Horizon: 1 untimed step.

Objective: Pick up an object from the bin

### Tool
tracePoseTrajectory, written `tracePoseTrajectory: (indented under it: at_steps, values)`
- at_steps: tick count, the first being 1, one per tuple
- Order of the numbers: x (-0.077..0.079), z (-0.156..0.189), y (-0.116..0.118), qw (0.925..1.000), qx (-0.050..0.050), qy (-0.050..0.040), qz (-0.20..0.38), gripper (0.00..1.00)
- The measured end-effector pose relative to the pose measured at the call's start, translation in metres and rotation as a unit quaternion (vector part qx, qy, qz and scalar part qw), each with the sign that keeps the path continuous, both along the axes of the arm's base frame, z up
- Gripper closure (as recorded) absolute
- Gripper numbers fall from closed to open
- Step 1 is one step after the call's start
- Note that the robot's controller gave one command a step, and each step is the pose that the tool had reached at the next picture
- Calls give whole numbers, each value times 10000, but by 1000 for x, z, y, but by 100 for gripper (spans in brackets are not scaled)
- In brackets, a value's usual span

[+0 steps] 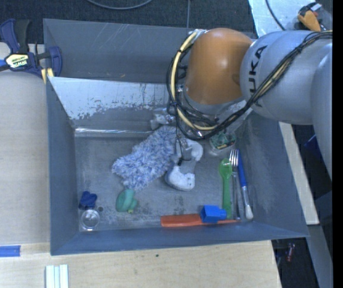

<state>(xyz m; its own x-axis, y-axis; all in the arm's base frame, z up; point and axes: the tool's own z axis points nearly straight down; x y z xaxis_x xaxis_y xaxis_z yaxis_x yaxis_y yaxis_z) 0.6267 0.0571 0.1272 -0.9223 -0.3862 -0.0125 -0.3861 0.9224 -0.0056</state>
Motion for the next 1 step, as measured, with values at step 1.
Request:
tracePoseTrajectory:
  at_steps: [1]
  values:
    - [0, -53, 20, 9980, 20, 48, -629, 0]
